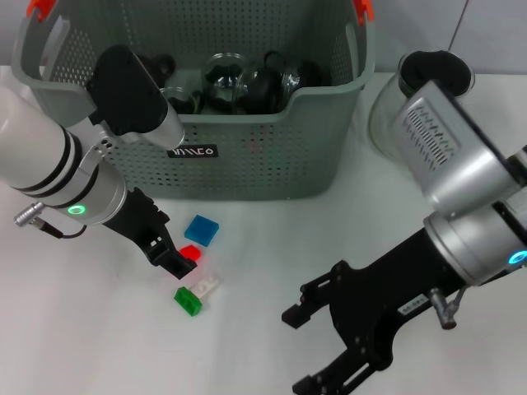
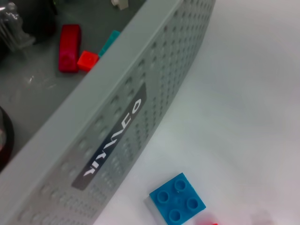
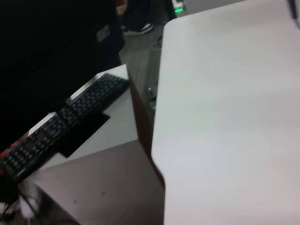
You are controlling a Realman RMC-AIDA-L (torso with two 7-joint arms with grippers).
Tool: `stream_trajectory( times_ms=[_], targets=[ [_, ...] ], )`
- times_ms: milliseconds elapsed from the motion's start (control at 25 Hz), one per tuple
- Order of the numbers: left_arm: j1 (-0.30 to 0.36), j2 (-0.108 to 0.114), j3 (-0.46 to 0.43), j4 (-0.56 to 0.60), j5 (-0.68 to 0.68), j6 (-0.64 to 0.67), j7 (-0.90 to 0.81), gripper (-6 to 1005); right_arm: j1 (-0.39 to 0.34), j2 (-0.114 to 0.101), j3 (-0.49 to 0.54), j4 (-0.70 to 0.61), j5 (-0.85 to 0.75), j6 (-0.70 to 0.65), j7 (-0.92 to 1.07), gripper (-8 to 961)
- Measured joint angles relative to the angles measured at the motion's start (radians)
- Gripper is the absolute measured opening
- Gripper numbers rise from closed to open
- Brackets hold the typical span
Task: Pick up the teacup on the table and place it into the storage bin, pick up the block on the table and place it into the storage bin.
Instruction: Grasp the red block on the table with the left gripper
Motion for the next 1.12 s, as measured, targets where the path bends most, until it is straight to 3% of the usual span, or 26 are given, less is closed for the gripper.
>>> stream_trajectory(
  times_ms=[1120],
  targets=[
    [-0.013,-0.004,0.004,0.044,0.007,-0.012,-0.012,900,0.039,0.0,-0.062,-0.006,0.011,-0.001,0.031,884]
  ],
)
